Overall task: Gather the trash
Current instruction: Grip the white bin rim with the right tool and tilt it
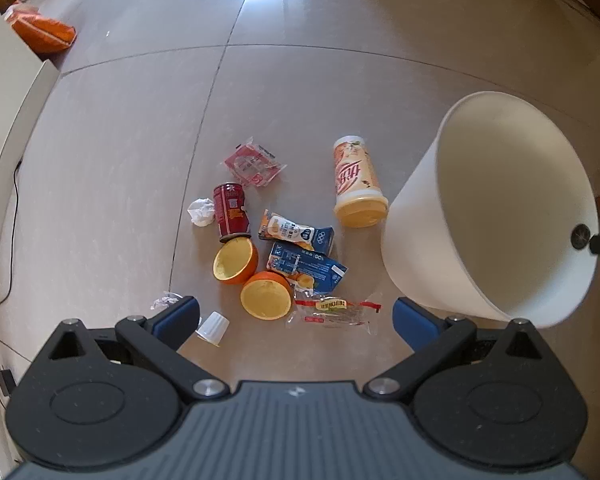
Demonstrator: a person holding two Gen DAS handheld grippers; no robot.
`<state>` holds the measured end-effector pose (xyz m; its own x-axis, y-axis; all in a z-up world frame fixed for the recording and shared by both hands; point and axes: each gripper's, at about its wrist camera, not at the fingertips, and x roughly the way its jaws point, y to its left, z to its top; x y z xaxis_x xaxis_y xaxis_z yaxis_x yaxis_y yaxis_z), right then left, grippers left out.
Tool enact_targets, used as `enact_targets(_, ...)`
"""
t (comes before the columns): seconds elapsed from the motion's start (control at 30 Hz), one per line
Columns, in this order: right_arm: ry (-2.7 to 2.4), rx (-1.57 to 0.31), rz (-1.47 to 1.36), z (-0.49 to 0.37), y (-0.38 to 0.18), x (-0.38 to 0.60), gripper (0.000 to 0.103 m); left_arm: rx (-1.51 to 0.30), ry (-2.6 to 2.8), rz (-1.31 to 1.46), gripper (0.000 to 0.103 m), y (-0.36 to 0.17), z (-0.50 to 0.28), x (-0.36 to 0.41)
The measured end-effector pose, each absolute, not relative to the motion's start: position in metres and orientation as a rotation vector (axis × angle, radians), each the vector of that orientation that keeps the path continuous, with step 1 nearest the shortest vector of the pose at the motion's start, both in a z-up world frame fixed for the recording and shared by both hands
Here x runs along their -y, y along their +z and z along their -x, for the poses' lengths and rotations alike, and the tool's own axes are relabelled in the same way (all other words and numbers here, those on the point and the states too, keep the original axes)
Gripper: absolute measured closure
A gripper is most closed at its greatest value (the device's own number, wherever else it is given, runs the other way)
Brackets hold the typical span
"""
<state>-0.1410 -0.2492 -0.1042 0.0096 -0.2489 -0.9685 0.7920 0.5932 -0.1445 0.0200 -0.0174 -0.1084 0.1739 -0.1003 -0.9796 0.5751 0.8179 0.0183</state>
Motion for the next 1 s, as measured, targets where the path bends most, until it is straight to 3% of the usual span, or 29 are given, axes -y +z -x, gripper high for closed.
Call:
enact_targets(0.13, -0.9, -1.282, -0.54, 0.141, -0.115, 0.274, 0.006, -1.325, -0.47, -0.44, 0.001, -0.121, -0.022, 0.018)
enact_targets(0.43, -0.857, -1.313, -0.562, 0.129, -0.156, 0.301, 0.032, -1.345, -0.455, -0.404, 0.001, -0.141, -0.022, 0.022)
enact_targets(0.5, -0.844, -1.334, -0.576, 0.126, -0.163, 0.303, 0.05, -1.347, -0.454, -0.406, 0.001, -0.143, -0.022, 0.022)
enact_targets(0.63, -0.818, -1.363, -0.601, 0.122, -0.169, 0.304, 0.06, -1.351, -0.454, -0.415, 0.001, -0.145, -0.023, 0.024)
enact_targets(0.77, -0.797, -1.387, -0.573, 0.118, -0.168, 0.305, 0.09, -1.347, -0.461, -0.414, 0.001, -0.148, -0.025, 0.025)
enact_targets(1.0, -0.759, -1.408, -0.552, 0.114, -0.165, 0.316, 0.093, -1.351, -0.46, -0.42, 0.001, -0.154, -0.025, 0.026)
